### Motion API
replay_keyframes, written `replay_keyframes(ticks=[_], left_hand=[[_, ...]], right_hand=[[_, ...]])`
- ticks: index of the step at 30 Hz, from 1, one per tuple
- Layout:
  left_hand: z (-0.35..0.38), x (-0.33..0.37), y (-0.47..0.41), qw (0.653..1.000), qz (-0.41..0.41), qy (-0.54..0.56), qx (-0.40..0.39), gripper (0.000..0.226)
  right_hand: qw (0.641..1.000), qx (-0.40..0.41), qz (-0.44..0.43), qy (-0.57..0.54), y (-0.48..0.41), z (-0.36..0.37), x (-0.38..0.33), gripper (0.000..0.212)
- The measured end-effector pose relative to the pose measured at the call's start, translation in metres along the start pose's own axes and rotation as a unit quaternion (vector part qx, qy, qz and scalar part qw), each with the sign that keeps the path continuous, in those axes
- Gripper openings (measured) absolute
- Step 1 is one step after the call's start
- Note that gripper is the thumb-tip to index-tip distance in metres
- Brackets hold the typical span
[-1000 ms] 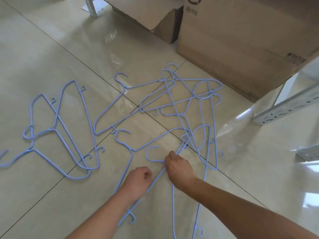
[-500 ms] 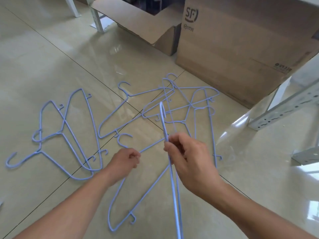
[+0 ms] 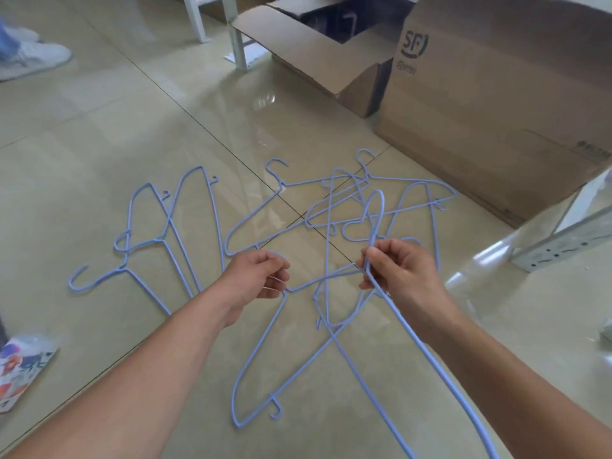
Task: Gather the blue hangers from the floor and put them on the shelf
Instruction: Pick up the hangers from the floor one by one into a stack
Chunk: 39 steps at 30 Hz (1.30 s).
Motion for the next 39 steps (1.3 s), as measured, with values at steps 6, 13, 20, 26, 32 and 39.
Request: replay_keyframes(ticks=[6,13,20,26,32,39], left_hand=[[0.015,0.000,0.008,0.998,-0.027,0.032,-0.039,0.018],[0.040,0.054,0.043,0.976,-0.041,0.060,-0.204,0.034],[0.019,0.047,0.066,0.973,-0.079,-0.081,-0.203,0.023],[-0.007,0.015,0.081,0.988,-0.100,-0.040,-0.114,0.022],[-0.010,-0.006,0.088,0.993,-0.088,-0.010,-0.084,0.018],[-0.003,-0.011,0.098,0.993,-0.079,-0.024,-0.081,0.013]], right_hand=[[1.000,0.014,-0.017,0.013,0.008,0.004,0.007,0.016],[0.999,0.001,-0.044,0.025,0.017,0.043,0.001,0.013],[0.997,-0.061,-0.027,-0.039,0.034,0.075,0.004,0.012],[0.993,-0.106,-0.012,0.041,0.022,0.080,0.035,0.016],[0.930,-0.026,0.104,0.352,-0.074,0.060,0.126,0.022],[0.898,-0.046,0.103,0.426,-0.110,0.083,0.147,0.021]])
Point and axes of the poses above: each hand's wrist, its own y-axis away from the middle knuckle, its own z-axis out of the palm, x = y × z, the point moved 2 cm from there along -y, towards the middle knuckle, and after that the axes turned 8 degrees about y, right-handed, at the moved point
